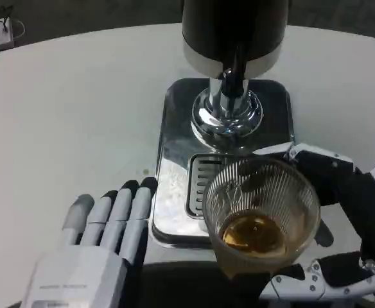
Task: Grasp the cup under the faucet to collect the drink, then remove the cup.
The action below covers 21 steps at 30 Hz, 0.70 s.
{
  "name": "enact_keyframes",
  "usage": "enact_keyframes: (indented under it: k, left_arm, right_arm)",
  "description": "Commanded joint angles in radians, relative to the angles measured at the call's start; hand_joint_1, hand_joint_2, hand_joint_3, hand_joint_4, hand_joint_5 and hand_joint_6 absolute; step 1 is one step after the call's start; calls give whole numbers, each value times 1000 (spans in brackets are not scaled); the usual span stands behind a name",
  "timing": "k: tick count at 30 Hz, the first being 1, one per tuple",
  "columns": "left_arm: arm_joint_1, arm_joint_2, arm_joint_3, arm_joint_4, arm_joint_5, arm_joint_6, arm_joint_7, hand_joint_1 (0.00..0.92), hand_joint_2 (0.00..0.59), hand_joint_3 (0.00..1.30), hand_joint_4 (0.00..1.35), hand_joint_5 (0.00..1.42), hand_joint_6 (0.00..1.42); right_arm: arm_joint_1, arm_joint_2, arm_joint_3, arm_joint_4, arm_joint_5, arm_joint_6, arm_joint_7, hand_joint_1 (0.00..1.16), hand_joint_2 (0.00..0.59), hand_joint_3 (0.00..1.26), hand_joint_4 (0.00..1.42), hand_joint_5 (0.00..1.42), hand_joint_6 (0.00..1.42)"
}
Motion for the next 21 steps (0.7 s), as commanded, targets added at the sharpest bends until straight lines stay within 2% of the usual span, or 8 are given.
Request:
enact_keyframes:
  k: [1,8,21]
  left_arm:
    - [-4,-7,-35,-38,45,-23,-47,0,30,0,0,38,0]
    - [-31,-7,-37,-78,72,-45,-98,0,28,0,0,38,0]
    - [-55,-1,7,-72,53,-65,-111,0,25,0,0,38,0]
  right_arm:
    - [28,4,-12,-49,38,-32,9,1162,57,946,1008,1148,1424]
    - [32,-2,-28,-71,63,-22,24,1162,57,946,1008,1148,1424]
    - [-4,-15,-52,-75,44,-31,38,1162,63,946,1008,1148,1424]
